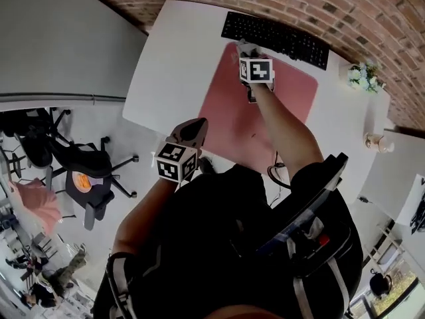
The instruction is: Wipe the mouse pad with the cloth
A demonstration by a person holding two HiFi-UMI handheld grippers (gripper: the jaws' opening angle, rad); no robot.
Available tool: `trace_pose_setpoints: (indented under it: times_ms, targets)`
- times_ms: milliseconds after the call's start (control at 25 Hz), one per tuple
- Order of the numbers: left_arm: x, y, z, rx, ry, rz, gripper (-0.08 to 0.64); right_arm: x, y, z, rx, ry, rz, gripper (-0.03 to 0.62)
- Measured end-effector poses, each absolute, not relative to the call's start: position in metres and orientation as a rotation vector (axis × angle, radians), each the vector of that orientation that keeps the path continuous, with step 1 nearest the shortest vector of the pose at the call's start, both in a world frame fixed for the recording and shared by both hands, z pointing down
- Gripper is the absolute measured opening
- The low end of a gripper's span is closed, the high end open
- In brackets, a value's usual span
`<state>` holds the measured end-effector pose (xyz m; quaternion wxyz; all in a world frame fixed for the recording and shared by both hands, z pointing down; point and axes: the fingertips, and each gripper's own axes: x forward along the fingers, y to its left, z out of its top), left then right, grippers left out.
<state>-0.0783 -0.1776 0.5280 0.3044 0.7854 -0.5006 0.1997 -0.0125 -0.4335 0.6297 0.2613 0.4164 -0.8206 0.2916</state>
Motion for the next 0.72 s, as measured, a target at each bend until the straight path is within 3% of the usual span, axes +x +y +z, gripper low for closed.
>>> trace_pose_setpoints:
  times_ms: [240, 480, 720]
  targets:
    - [-0.121, -0.163, 0.526, 1.955, -1.471, 0.522, 0.005, -0.077, -0.448, 0.67, 1.013, -2.163, 0.768, 0.03]
    - [-0.132, -0.158, 0.53, 1.928, -1.48, 0.505, 0.005, -0.081, -0.449, 0.679, 0.988, -2.178, 0.753, 0.029]
    - [-0.115, -0.174, 0.532, 1.984, -1.411, 0.504, 0.005, -0.038, -0.453, 0.681, 1.061, -2.146, 0.775, 0.029]
